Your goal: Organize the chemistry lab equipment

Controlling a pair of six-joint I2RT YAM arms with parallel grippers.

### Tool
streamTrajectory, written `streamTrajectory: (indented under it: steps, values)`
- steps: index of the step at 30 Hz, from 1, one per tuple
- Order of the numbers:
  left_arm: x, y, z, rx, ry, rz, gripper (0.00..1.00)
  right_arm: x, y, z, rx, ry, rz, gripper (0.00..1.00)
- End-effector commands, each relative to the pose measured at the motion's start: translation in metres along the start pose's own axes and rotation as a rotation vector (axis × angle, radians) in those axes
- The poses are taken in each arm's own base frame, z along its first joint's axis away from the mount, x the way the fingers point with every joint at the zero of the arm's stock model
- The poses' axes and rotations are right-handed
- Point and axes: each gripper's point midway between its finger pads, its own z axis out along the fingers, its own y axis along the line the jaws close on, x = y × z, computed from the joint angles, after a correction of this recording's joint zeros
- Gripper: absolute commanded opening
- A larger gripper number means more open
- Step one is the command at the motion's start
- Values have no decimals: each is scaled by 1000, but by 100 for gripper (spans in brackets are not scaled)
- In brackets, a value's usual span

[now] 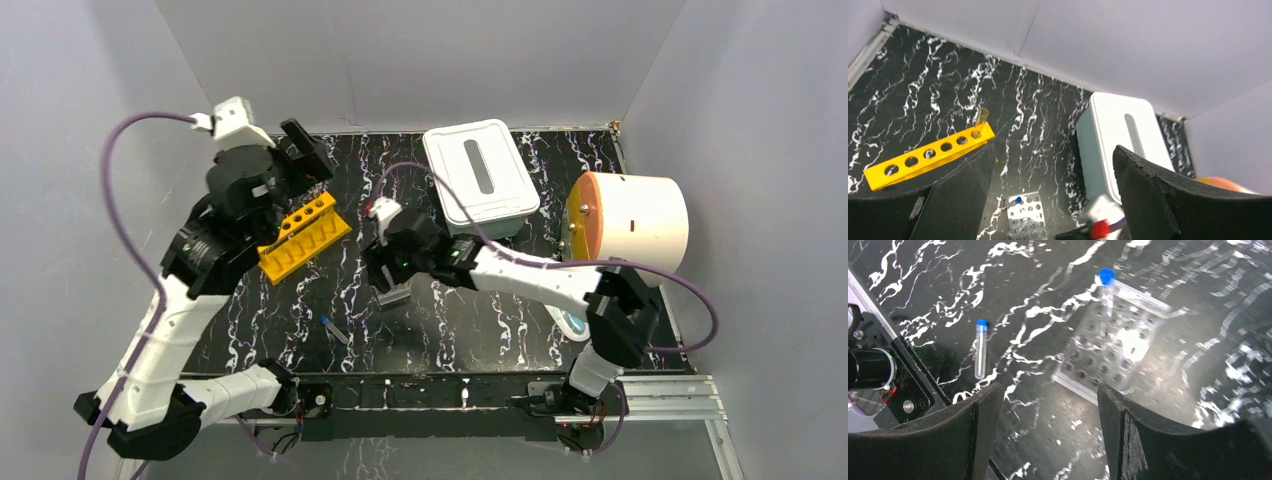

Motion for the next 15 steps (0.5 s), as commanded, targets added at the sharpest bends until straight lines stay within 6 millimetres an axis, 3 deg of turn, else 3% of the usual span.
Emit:
streamTrajectory:
  steps: [1, 9, 12, 15]
  values:
    - [-36, 16, -25, -43, -74, -38, 86, -10, 45, 22, -2, -9, -162, 76]
    - [-65, 27, -49, -29, -151, 1, 86, 25, 109, 68, -31, 98, -346, 75]
    - [-69, 31, -54, -34, -162, 2, 86, 42, 121, 84, -19, 152, -399, 74]
    - [-67, 33, -55, -37, -154, 12, 86, 61, 121, 96, 31, 237, -443, 72]
